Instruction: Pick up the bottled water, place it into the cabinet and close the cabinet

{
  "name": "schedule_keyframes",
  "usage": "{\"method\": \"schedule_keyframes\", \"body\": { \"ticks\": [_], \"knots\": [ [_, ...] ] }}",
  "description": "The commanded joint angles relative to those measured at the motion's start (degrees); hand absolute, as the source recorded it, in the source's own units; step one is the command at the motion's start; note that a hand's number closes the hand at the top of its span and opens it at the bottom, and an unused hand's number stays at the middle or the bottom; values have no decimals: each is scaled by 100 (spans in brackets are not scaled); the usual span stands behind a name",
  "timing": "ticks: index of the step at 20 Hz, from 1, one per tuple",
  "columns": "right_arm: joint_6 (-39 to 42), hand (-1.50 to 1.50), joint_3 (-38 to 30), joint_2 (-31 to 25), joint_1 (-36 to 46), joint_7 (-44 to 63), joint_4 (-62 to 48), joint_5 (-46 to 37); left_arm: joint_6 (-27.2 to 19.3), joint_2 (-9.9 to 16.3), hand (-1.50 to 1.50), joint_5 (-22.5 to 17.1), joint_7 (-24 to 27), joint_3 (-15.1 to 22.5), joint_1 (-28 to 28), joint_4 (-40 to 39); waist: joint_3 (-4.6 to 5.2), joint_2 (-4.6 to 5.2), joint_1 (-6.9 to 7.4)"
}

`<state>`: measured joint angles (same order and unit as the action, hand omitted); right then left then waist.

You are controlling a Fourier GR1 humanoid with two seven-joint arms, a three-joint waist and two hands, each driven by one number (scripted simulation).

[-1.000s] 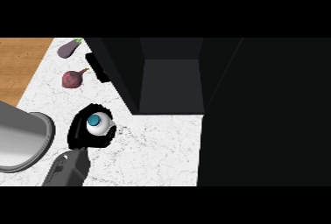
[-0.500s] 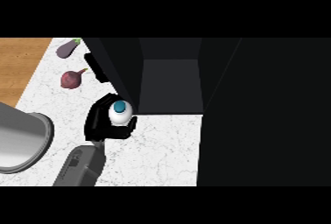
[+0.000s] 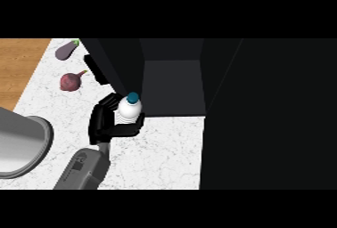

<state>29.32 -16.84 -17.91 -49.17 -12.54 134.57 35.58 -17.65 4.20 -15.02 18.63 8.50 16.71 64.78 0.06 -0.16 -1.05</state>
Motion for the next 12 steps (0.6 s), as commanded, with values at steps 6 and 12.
{"method": "schedule_keyframes", "body": {
  "ticks": [6, 12],
  "knots": [
    [-70, -150, 51, -59, -160, 194, 630, 513, -853, -336, 150, 441, -845, 457, 1368, -260, 4, 38, -256],
    [-209, -150, -29, -316, 233, 201, 410, 550, -1007, -394, 150, 487, -1006, 544, 1484, -382, 7, 82, -290]
  ]
}}
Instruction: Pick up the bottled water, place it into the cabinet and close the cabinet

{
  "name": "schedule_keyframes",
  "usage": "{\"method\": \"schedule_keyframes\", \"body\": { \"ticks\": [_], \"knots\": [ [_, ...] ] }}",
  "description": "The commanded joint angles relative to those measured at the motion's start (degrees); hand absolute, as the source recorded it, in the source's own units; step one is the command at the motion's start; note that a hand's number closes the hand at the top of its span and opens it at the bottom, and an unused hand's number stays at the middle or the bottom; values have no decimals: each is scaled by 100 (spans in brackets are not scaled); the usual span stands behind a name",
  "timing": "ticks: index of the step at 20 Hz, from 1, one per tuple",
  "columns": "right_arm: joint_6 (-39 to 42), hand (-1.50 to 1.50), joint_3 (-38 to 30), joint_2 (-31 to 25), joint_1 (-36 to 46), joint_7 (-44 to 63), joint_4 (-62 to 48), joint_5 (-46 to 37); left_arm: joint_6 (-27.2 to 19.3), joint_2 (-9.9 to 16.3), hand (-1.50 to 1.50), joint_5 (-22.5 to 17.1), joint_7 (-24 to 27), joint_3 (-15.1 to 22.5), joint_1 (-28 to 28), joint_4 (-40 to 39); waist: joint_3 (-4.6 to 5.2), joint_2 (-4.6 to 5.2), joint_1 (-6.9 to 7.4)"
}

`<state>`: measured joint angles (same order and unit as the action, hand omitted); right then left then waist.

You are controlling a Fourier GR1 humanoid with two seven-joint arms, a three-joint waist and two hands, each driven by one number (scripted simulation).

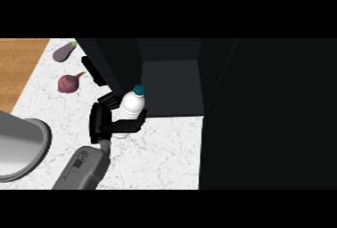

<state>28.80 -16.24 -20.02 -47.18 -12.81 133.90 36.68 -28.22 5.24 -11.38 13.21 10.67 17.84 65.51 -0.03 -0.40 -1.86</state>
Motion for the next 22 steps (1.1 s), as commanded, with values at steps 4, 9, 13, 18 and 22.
{"method": "schedule_keyframes", "body": {
  "ticks": [4, 9, 13, 18, 22],
  "knots": [
    [-108, -150, 268, 52, -28, 166, 621, 346, -89, -371, 150, 92, -433, 112, 1472, -600, 22, 123, -382],
    [12, -150, 135, -111, -86, 128, 429, 424, -295, -290, 150, 187, -288, 33, 1498, -619, 20, 127, -457],
    [72, -150, 143, -124, 48, -2, 276, 348, -505, -223, 150, 396, -241, 116, 1540, -649, 13, 137, -541],
    [92, -150, 177, -229, 204, -19, 197, 364, -721, -108, -150, 554, -274, 147, 1544, -674, 14, 181, -649],
    [85, -150, 233, -222, 154, 4, 210, 357, -707, 113, -150, 637, -437, 208, 1515, -661, 11, 156, -605]
  ]
}}
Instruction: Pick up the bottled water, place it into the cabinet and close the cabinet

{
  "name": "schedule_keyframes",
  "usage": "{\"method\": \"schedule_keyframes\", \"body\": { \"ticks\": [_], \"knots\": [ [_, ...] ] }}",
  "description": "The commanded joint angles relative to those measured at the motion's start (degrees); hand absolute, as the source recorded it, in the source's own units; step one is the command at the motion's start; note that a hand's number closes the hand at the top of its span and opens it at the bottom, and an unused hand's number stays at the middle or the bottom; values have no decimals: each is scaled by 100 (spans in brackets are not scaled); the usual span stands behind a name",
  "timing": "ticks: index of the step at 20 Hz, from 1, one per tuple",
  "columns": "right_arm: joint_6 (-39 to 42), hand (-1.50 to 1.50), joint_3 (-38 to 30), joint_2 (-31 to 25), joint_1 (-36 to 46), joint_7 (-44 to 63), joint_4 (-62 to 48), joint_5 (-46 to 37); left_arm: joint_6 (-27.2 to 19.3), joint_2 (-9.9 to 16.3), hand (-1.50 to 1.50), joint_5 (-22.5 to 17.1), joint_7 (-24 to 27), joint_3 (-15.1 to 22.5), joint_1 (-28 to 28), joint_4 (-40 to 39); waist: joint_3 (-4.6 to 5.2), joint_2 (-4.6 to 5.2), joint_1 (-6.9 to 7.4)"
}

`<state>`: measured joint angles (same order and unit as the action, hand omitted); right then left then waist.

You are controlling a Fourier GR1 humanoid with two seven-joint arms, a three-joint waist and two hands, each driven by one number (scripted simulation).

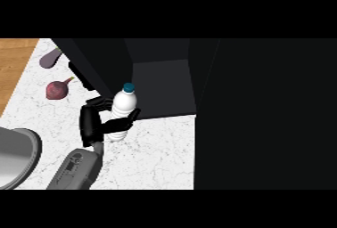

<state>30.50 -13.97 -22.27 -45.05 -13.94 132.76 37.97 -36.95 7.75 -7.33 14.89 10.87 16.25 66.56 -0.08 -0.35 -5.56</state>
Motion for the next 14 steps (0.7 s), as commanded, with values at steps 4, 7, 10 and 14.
{"method": "schedule_keyframes", "body": {
  "ticks": [4, 7, 10, 14],
  "knots": [
    [-112, -150, 57, 6, 79, 80, 246, 93, 3, -77, -150, 306, -811, 235, 1703, -725, 10, 165, -335],
    [-83, -150, 77, -128, 187, 137, 288, 150, -61, -185, -150, 259, -677, 245, 1595, -716, 26, 211, -366],
    [-129, -150, 105, -56, 214, 100, 144, 158, 138, -21, -150, 250, -504, 285, 1538, -621, 26, 203, -349],
    [-42, -150, 70, -152, 204, 94, 165, 182, 198, -132, -150, 35, -443, 257, 1565, -169, 29, 157, -420]
  ]
}}
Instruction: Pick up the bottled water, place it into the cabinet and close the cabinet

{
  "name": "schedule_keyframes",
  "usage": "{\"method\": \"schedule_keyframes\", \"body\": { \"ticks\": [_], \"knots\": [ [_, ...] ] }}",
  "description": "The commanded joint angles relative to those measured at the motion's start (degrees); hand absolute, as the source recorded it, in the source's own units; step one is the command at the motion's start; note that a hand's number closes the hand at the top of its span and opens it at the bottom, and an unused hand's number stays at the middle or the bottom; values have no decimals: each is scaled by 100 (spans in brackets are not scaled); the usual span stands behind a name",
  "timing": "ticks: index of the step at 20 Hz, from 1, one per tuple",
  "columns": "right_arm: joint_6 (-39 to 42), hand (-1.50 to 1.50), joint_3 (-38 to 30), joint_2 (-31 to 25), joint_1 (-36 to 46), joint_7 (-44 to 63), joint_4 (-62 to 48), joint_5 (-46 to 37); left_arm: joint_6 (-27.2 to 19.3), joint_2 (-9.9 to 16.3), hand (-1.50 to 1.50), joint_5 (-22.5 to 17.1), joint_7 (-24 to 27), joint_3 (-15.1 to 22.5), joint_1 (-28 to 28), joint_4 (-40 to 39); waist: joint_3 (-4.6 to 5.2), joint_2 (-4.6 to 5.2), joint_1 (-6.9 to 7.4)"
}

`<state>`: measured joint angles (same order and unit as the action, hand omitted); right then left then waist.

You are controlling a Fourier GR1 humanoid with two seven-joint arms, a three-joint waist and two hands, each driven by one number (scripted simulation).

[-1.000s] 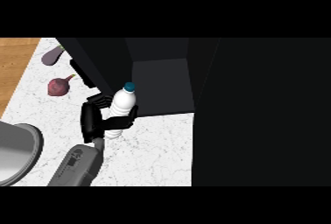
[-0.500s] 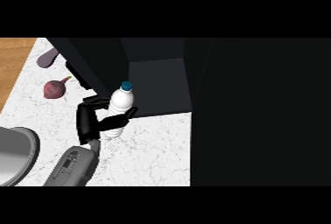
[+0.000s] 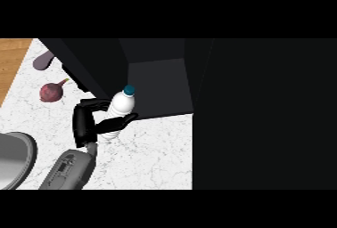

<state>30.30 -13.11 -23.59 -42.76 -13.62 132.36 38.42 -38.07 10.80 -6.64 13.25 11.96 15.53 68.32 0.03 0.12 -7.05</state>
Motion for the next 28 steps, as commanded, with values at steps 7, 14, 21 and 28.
{"method": "schedule_keyframes", "body": {
  "ticks": [7, 14, 21, 28],
  "knots": [
    [-258, -150, 21, -81, 223, 176, 184, 98, 560, -484, -150, -149, -22, 256, 1638, -87, 20, 116, -202],
    [-358, -150, -58, -178, 157, 313, 377, 144, 629, -700, -150, -331, 122, 311, 1448, 224, 22, 21, -66],
    [-444, -150, -108, -119, 108, 288, 289, 87, 858, -1035, -150, -487, 278, 608, 970, 484, 13, -22, 140],
    [-633, -150, -294, 8, -307, 471, 811, 264, 1283, -1064, -150, -1002, 696, 929, 694, 443, 12, -17, 432]
  ]
}}
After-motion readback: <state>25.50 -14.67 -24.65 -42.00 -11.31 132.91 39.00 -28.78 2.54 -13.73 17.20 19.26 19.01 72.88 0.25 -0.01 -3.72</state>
